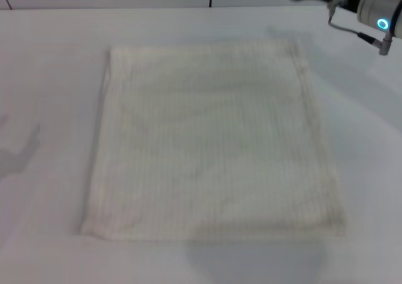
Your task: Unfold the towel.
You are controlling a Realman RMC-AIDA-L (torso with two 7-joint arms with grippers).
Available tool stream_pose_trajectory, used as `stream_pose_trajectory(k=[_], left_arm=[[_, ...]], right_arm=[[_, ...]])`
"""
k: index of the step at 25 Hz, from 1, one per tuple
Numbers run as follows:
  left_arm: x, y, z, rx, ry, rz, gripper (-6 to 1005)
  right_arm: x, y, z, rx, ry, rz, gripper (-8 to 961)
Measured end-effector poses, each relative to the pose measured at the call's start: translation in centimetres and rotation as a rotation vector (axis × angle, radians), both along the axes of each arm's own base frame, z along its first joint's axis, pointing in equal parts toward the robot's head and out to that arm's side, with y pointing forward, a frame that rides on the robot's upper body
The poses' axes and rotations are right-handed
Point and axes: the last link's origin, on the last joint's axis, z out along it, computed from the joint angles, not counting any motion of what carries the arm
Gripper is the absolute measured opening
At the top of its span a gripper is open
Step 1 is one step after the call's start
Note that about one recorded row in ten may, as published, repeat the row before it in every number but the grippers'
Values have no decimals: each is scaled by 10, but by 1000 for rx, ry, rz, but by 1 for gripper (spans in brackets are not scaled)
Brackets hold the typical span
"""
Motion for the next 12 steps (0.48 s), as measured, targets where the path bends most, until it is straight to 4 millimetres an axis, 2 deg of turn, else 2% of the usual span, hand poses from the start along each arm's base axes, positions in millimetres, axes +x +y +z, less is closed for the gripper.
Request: stream_pose_trajectory(k=[3,4,9,12], left_arm=[[-4,-9,-3,124,-13,56,757],[-6,-14,-6,181,-30,90,757],[-9,-20,-10,289,-27,164,757],[-9,-20,-13,303,-12,173,757]], right_arm=[[8,-5,3,194,78,65,-1],[13,-8,6,329,103,81,-1],[15,-11,-1,476,47,85,-1],[14,-11,-5,476,23,92,-1]])
